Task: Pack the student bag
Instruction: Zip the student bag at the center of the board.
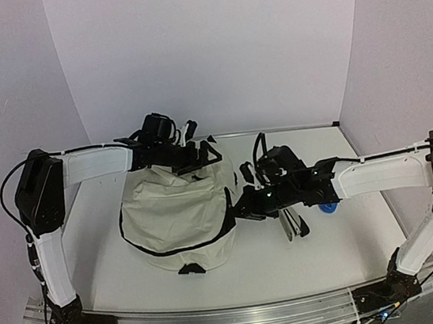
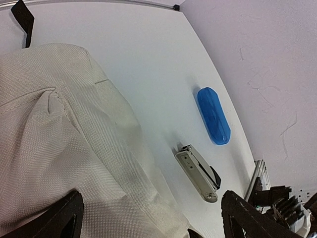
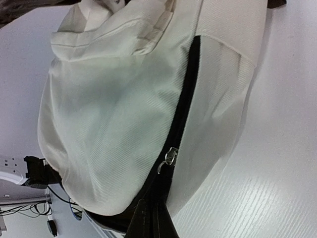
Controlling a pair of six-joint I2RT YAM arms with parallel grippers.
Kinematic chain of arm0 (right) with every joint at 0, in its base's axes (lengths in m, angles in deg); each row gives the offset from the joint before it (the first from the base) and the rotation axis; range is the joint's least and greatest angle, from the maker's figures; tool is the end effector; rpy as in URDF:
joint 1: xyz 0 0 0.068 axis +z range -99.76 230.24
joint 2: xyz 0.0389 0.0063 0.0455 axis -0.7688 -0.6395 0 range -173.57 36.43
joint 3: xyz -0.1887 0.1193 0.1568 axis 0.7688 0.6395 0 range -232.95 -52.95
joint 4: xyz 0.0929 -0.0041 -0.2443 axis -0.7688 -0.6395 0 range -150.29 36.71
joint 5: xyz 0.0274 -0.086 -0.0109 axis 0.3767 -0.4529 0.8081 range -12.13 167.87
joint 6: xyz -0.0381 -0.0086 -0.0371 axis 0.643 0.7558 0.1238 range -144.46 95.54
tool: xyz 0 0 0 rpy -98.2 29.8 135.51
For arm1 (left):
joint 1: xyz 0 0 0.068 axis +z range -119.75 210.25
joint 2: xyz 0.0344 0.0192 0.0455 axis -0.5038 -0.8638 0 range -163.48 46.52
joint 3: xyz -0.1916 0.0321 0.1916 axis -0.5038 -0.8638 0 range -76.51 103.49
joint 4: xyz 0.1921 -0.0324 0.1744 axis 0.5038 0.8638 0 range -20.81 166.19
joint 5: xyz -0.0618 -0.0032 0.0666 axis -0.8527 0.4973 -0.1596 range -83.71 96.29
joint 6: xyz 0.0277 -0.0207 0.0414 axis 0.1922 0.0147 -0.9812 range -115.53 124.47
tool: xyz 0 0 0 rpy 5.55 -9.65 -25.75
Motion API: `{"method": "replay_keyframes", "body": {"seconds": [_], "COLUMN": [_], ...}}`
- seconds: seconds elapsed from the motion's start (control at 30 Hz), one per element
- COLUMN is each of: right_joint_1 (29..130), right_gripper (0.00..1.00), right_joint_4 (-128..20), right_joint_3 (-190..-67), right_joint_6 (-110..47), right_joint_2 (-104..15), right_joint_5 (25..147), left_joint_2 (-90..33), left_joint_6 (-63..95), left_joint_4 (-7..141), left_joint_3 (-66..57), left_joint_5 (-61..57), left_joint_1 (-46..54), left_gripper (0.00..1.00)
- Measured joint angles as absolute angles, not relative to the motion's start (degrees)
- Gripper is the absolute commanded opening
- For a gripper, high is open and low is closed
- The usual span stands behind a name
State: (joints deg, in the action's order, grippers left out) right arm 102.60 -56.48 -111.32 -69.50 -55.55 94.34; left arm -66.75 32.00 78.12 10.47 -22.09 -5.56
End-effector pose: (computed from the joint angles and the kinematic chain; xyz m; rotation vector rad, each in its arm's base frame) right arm 0.2075 0.2857 0.2269 -0.3376 2.4622 1.1692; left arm 0.3604 -0.2809 0.2405 0.4716 2.2972 -1.1330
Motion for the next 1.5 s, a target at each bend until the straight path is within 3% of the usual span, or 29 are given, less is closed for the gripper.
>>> {"method": "replay_keyframes", "body": {"seconds": [0.43,0.83,0.9,1.07,1.27,1.37,1.5], "right_joint_1": [108.2,108.2,108.2,108.2,108.2,108.2,108.2], "right_gripper": [0.0,0.0,0.0,0.0,0.0,0.0,0.0], "right_joint_4": [-57.5,-57.7,-57.6,-57.4,-57.2,-57.2,-57.2], "right_joint_3": [-111.3,-111.3,-111.3,-111.3,-111.3,-111.3,-111.3], "right_joint_6": [-69.5,-69.5,-69.5,-69.7,-69.9,-70.0,-70.2], "right_joint_2": [-54.9,-53.8,-53.6,-53.3,-53.3,-53.3,-53.3], "right_joint_5": [97.1,92.0,91.7,91.3,91.0,91.0,90.7], "left_joint_2": [-68.0,-67.4,-67.4,-67.6,-68.2,-68.2,-68.2], "left_joint_6": [31.0,29.2,29.5,29.5,28.7,28.0,27.3], "left_joint_4": [82.5,105.2,108.3,114.5,117.2,117.2,116.9], "left_joint_3": [14.8,22.4,23.3,24.1,25.9,25.9,25.8], "left_joint_5": [-20.0,5.2,8.7,16.9,19.9,19.6,19.2], "left_joint_1": [-5.7,-15.8,-17.2,-19.9,-21.1,-21.1,-21.1], "left_gripper": [0.95,0.95,0.87,0.54,0.3,0.06,0.0]}}
